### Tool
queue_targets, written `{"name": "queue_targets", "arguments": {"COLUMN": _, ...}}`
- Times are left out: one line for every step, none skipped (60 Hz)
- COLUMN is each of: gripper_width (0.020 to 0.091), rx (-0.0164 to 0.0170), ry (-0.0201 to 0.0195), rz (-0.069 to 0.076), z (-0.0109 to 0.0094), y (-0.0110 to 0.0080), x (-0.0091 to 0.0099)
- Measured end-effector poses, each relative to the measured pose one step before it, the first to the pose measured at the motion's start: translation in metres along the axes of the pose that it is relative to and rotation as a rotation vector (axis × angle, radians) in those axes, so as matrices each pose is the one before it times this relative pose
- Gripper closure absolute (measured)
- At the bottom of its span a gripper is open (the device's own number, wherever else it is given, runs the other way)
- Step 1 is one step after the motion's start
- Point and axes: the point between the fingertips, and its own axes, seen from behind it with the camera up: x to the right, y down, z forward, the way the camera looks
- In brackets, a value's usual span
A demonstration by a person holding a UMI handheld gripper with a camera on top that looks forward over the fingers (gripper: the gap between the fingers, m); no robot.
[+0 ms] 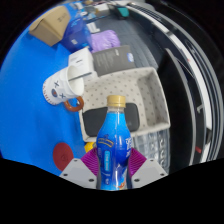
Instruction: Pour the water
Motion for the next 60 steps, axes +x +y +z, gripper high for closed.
{"name": "queue_targets", "arguments": {"gripper_width": 0.0760, "rx": 0.00380, "ry": 0.00044, "rz": -0.0286, "z": 0.00333, "y": -0.00593, "x": -0.00069}}
{"name": "queue_targets", "arguments": {"gripper_width": 0.0761, "rx": 0.00354, "ry": 0.00014, "rz": -0.0302, "z": 0.00302, "y": -0.00537, "x": -0.00070}}
{"name": "queue_targets", "arguments": {"gripper_width": 0.0761, "rx": 0.00587, "ry": -0.00016, "rz": -0.0300, "z": 0.00436, "y": -0.00459, "x": -0.00037}}
{"name": "queue_targets", "arguments": {"gripper_width": 0.0760, "rx": -0.00008, "ry": 0.00154, "rz": -0.0299, "z": 0.00300, "y": -0.00415, "x": -0.00008}}
{"name": "queue_targets", "arguments": {"gripper_width": 0.0759, "rx": -0.00142, "ry": 0.00348, "rz": -0.0307, "z": 0.00214, "y": -0.00334, "x": -0.00065}}
{"name": "queue_targets", "arguments": {"gripper_width": 0.0759, "rx": -0.00107, "ry": 0.00204, "rz": -0.0300, "z": 0.00252, "y": -0.00346, "x": -0.00006}}
{"name": "queue_targets", "arguments": {"gripper_width": 0.0760, "rx": -0.00066, "ry": 0.00291, "rz": -0.0301, "z": 0.00233, "y": -0.00311, "x": 0.00052}}
{"name": "queue_targets", "arguments": {"gripper_width": 0.0759, "rx": 0.00143, "ry": 0.00418, "rz": -0.0275, "z": 0.00210, "y": -0.00352, "x": 0.00072}}
{"name": "queue_targets", "arguments": {"gripper_width": 0.0759, "rx": 0.00383, "ry": 0.00424, "rz": -0.0271, "z": 0.00205, "y": -0.00374, "x": 0.00059}}
{"name": "queue_targets", "arguments": {"gripper_width": 0.0759, "rx": 0.00449, "ry": 0.00367, "rz": -0.0269, "z": 0.00187, "y": -0.00361, "x": 0.00044}}
{"name": "queue_targets", "arguments": {"gripper_width": 0.0760, "rx": 0.00259, "ry": 0.00283, "rz": -0.0268, "z": 0.00146, "y": -0.00293, "x": 0.00047}}
{"name": "queue_targets", "arguments": {"gripper_width": 0.0761, "rx": 0.00461, "ry": 0.00229, "rz": -0.0260, "z": 0.00246, "y": -0.00252, "x": 0.00082}}
{"name": "queue_targets", "arguments": {"gripper_width": 0.0760, "rx": 0.00176, "ry": 0.00378, "rz": -0.0226, "z": 0.00105, "y": -0.00268, "x": 0.00023}}
{"name": "queue_targets", "arguments": {"gripper_width": 0.0761, "rx": 0.00201, "ry": 0.00487, "rz": -0.0208, "z": 0.00056, "y": -0.00256, "x": 0.00083}}
{"name": "queue_targets", "arguments": {"gripper_width": 0.0761, "rx": 0.00252, "ry": 0.00498, "rz": -0.0219, "z": 0.00143, "y": -0.00151, "x": 0.00101}}
{"name": "queue_targets", "arguments": {"gripper_width": 0.0760, "rx": 0.00138, "ry": 0.00529, "rz": -0.0243, "z": 0.00103, "y": -0.00207, "x": 0.00103}}
{"name": "queue_targets", "arguments": {"gripper_width": 0.0760, "rx": 0.00028, "ry": 0.00513, "rz": -0.0268, "z": 0.00056, "y": -0.00188, "x": 0.00114}}
{"name": "queue_targets", "arguments": {"gripper_width": 0.0760, "rx": 0.00001, "ry": 0.00573, "rz": -0.0293, "z": 0.00045, "y": -0.00181, "x": 0.00149}}
{"name": "queue_targets", "arguments": {"gripper_width": 0.0759, "rx": 0.00042, "ry": 0.00718, "rz": -0.0293, "z": 0.00041, "y": -0.00169, "x": 0.00167}}
{"name": "queue_targets", "arguments": {"gripper_width": 0.0761, "rx": 0.00106, "ry": 0.00916, "rz": -0.0294, "z": 0.00036, "y": -0.00188, "x": 0.00198}}
{"name": "queue_targets", "arguments": {"gripper_width": 0.0760, "rx": 0.00370, "ry": 0.00743, "rz": -0.0289, "z": 0.00083, "y": -0.00164, "x": 0.00289}}
{"name": "queue_targets", "arguments": {"gripper_width": 0.0760, "rx": 0.00041, "ry": 0.00987, "rz": -0.0311, "z": 0.00003, "y": -0.00149, "x": 0.00220}}
{"name": "queue_targets", "arguments": {"gripper_width": 0.0760, "rx": 0.00055, "ry": 0.00745, "rz": -0.0345, "z": 0.00058, "y": -0.00116, "x": 0.00214}}
{"name": "queue_targets", "arguments": {"gripper_width": 0.0760, "rx": -0.00037, "ry": 0.00781, "rz": -0.0335, "z": 0.00027, "y": -0.00104, "x": 0.00203}}
{"name": "queue_targets", "arguments": {"gripper_width": 0.0762, "rx": 0.00016, "ry": 0.00734, "rz": -0.0308, "z": 0.00036, "y": -0.00120, "x": 0.00210}}
{"name": "queue_targets", "arguments": {"gripper_width": 0.0761, "rx": -0.00037, "ry": 0.00625, "rz": -0.0271, "z": 0.00033, "y": -0.00114, "x": 0.00164}}
{"name": "queue_targets", "arguments": {"gripper_width": 0.0761, "rx": -0.00178, "ry": 0.00439, "rz": -0.0227, "z": 0.00057, "y": -0.00078, "x": 0.00121}}
{"name": "queue_targets", "arguments": {"gripper_width": 0.0760, "rx": -0.00316, "ry": 0.00335, "rz": -0.0193, "z": 0.00048, "y": -0.00051, "x": 0.00121}}
{"name": "queue_targets", "arguments": {"gripper_width": 0.0760, "rx": -0.00231, "ry": 0.00164, "rz": -0.0175, "z": -0.00015, "y": 0.00022, "x": 0.00140}}
{"name": "queue_targets", "arguments": {"gripper_width": 0.0761, "rx": -0.00298, "ry": 0.00126, "rz": -0.0131, "z": 0.00032, "y": -0.00002, "x": 0.00105}}
{"name": "queue_targets", "arguments": {"gripper_width": 0.0762, "rx": -0.00457, "ry": 0.00105, "rz": -0.0123, "z": 0.00026, "y": 0.00009, "x": 0.00072}}
{"name": "queue_targets", "arguments": {"gripper_width": 0.0761, "rx": -0.00396, "ry": 0.00010, "rz": -0.0089, "z": 0.00030, "y": 0.00027, "x": 0.00041}}
{"name": "queue_targets", "arguments": {"gripper_width": 0.0761, "rx": -0.00286, "ry": -0.00028, "rz": -0.0064, "z": 0.00023, "y": 0.00012, "x": 0.00040}}
{"name": "queue_targets", "arguments": {"gripper_width": 0.0761, "rx": -0.00137, "ry": 0.00087, "rz": -0.0035, "z": 0.00028, "y": -0.00018, "x": 0.00058}}
{"name": "queue_targets", "arguments": {"gripper_width": 0.0759, "rx": -0.00093, "ry": 0.00187, "rz": -0.0015, "z": 0.00058, "y": -0.00028, "x": 0.00060}}
{"name": "queue_targets", "arguments": {"gripper_width": 0.0760, "rx": -0.00155, "ry": 0.00152, "rz": -0.0039, "z": 0.00062, "y": 0.00009, "x": 0.00068}}
{"name": "queue_targets", "arguments": {"gripper_width": 0.0760, "rx": -0.00122, "ry": 0.00084, "rz": -0.0028, "z": 0.00042, "y": -0.00022, "x": 0.00037}}
{"name": "queue_targets", "arguments": {"gripper_width": 0.0761, "rx": -0.00150, "ry": 0.00097, "rz": -0.0027, "z": 0.00041, "y": 0.00000, "x": 0.00036}}
{"name": "queue_targets", "arguments": {"gripper_width": 0.0760, "rx": -0.00180, "ry": 0.00007, "rz": -0.0010, "z": 0.00031, "y": 0.00076, "x": 0.00048}}
{"name": "queue_targets", "arguments": {"gripper_width": 0.0760, "rx": -0.00496, "ry": 0.00061, "rz": 0.0000, "z": -0.00025, "y": 0.00104, "x": 0.00027}}
{"name": "queue_targets", "arguments": {"gripper_width": 0.0761, "rx": -0.00522, "ry": 0.00080, "rz": 0.0013, "z": -0.00004, "y": 0.00094, "x": 0.00011}}
{"name": "queue_targets", "arguments": {"gripper_width": 0.0760, "rx": -0.00339, "ry": 0.00013, "rz": 0.0023, "z": 0.00001, "y": 0.00055, "x": -0.00006}}
{"name": "queue_targets", "arguments": {"gripper_width": 0.0759, "rx": -0.00115, "ry": -0.00062, "rz": 0.0031, "z": -0.00007, "y": 0.00023, "x": -0.00024}}
{"name": "queue_targets", "arguments": {"gripper_width": 0.0761, "rx": 0.00072, "ry": -0.00221, "rz": 0.0048, "z": -0.00007, "y": 0.00020, "x": -0.00063}}
{"name": "queue_targets", "arguments": {"gripper_width": 0.0761, "rx": 0.00185, "ry": -0.00173, "rz": 0.0078, "z": -0.00047, "y": -0.00012, "x": -0.00069}}
{"name": "queue_targets", "arguments": {"gripper_width": 0.0761, "rx": 0.00350, "ry": -0.00162, "rz": 0.0110, "z": -0.00034, "y": -0.00009, "x": -0.00059}}
{"name": "queue_targets", "arguments": {"gripper_width": 0.0760, "rx": 0.00351, "ry": -0.00238, "rz": 0.0137, "z": -0.00108, "y": 0.00057, "x": -0.00027}}
{"name": "queue_targets", "arguments": {"gripper_width": 0.0760, "rx": 0.00112, "ry": -0.00037, "rz": 0.0163, "z": -0.00068, "y": 0.00050, "x": -0.00023}}
{"name": "queue_targets", "arguments": {"gripper_width": 0.0760, "rx": 0.00181, "ry": -0.00163, "rz": 0.0202, "z": -0.00089, "y": 0.00068, "x": -0.00021}}
{"name": "queue_targets", "arguments": {"gripper_width": 0.0759, "rx": 0.00345, "ry": -0.00270, "rz": 0.0254, "z": -0.00107, "y": 0.00069, "x": 0.00008}}
{"name": "queue_targets", "arguments": {"gripper_width": 0.0760, "rx": 0.00445, "ry": -0.00310, "rz": 0.0320, "z": -0.00109, "y": 0.00047, "x": 0.00007}}
{"name": "queue_targets", "arguments": {"gripper_width": 0.0761, "rx": 0.00464, "ry": -0.00366, "rz": 0.0383, "z": -0.00106, "y": 0.00037, "x": 0.00002}}
{"name": "queue_targets", "arguments": {"gripper_width": 0.0761, "rx": -0.00121, "ry": 0.00090, "rz": 0.0437, "z": -0.00146, "y": 0.00055, "x": -0.00002}}
{"name": "queue_targets", "arguments": {"gripper_width": 0.0760, "rx": 0.00014, "ry": -0.00371, "rz": 0.0520, "z": -0.00089, "y": 0.00055, "x": -0.00103}}
{"name": "queue_targets", "arguments": {"gripper_width": 0.0761, "rx": -0.00071, "ry": -0.00874, "rz": 0.0568, "z": -0.00201, "y": 0.00149, "x": -0.00082}}
{"name": "queue_targets", "arguments": {"gripper_width": 0.0761, "rx": 0.01177, "ry": -0.02090, "rz": 0.0607, "z": -0.00039, "y": 0.00183, "x": -0.00147}}
{"name": "queue_targets", "arguments": {"gripper_width": 0.0761, "rx": -0.00019, "ry": -0.01380, "rz": 0.0619, "z": -0.00125, "y": 0.00181, "x": -0.00129}}
{"name": "queue_targets", "arguments": {"gripper_width": 0.0760, "rx": -0.00064, "ry": -0.01412, "rz": 0.0625, "z": -0.00138, "y": 0.00153, "x": -0.00146}}
{"name": "queue_targets", "arguments": {"gripper_width": 0.0759, "rx": -0.00030, "ry": -0.01286, "rz": 0.0628, "z": -0.00093, "y": 0.00147, "x": -0.00144}}
{"name": "queue_targets", "arguments": {"gripper_width": 0.0760, "rx": -0.00101, "ry": -0.01173, "rz": 0.0623, "z": -0.00112, "y": 0.00143, "x": -0.00107}}
